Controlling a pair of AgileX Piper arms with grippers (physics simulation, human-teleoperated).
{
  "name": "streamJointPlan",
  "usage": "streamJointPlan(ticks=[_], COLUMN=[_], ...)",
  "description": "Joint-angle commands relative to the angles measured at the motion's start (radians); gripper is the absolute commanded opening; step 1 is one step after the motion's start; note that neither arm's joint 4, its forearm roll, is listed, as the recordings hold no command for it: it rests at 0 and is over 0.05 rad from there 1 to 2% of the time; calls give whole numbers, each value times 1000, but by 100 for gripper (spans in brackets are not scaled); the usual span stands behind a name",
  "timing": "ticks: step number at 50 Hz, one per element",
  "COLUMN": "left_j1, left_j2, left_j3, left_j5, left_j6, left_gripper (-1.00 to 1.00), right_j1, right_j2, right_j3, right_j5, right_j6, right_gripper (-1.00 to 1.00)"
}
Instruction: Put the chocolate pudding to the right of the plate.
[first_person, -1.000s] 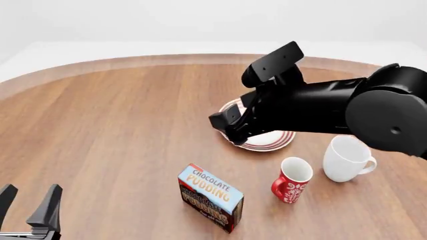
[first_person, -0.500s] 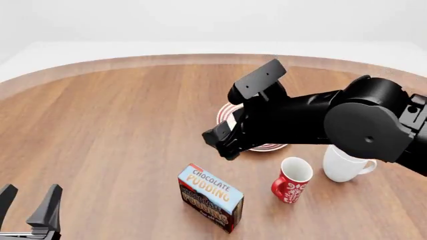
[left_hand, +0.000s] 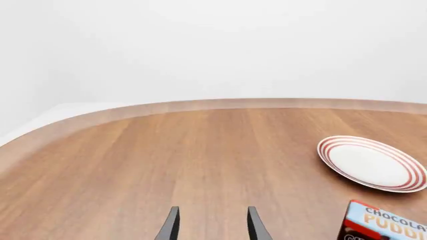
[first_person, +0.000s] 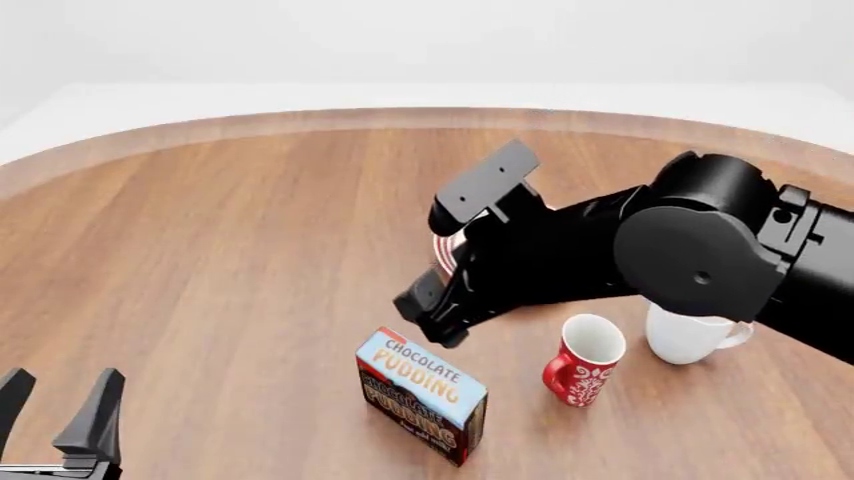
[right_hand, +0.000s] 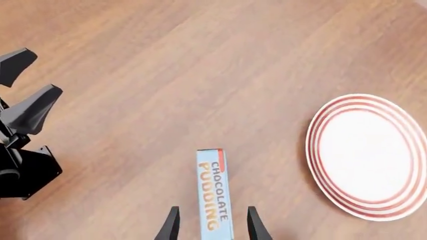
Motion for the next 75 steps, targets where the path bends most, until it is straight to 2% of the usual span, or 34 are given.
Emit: streamJointPlan(ticks=[1, 20, 54, 75], left_j1=[0, 0, 0, 0], left_j2=[0, 0, 0, 0], left_j3=[0, 0, 0, 0], left_j5=[0, 0, 0, 0], left_j6=[0, 0, 0, 0], left_gripper=[100, 100, 100, 100], right_j1=[-9, -11, -39, -41], right_j2=[-1, 0, -22, -18], right_j3=[7, 74, 132, 189], right_j5=[34, 18, 16, -44], right_j6=[-8, 19, 10, 36], right_gripper=[100, 100, 100, 100])
